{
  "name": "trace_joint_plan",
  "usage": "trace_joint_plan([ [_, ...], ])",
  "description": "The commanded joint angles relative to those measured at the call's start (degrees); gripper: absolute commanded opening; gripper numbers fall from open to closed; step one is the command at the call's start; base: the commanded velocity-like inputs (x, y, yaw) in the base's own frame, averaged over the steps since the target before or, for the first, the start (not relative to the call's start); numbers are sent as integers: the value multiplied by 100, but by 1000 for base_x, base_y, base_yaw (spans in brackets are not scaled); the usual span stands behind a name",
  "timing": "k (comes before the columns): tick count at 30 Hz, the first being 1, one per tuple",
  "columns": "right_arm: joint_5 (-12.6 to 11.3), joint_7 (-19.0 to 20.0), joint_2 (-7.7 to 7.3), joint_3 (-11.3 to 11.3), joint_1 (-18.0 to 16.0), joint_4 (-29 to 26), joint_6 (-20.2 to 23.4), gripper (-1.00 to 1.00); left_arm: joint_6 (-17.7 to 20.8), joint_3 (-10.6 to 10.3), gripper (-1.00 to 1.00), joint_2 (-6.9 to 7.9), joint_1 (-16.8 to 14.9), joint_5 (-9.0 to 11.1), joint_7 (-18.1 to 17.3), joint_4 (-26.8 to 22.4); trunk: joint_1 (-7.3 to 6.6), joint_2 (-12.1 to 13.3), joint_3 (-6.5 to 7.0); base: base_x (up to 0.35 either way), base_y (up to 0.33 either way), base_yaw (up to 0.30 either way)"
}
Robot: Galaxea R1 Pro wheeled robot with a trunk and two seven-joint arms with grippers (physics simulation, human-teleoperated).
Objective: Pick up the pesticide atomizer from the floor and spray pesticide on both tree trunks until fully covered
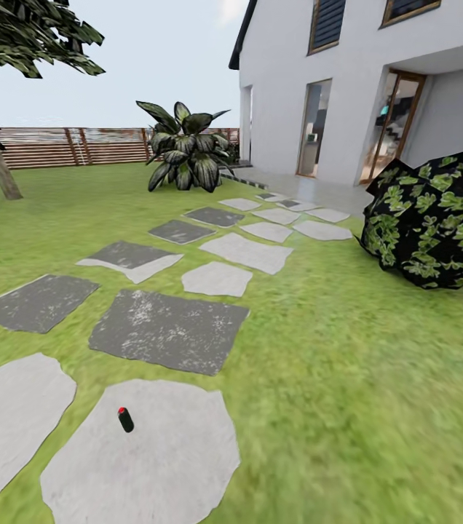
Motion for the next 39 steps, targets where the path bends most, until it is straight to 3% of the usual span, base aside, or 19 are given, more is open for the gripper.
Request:
trace_joint_plan([
  [1, 0, 2, -1, 0, 1, 0, 0, 100, 0, 1, 100, -1, 0, 0, 0, 0, 0, 0, 0, 280, -166, 0],
  [39, 0, 1, 1, 2, 1, 0, 0, 100, 0, 1, 100, 0, 0, 0, 0, 0, 0, 0, 0, 278, -168, 24],
])
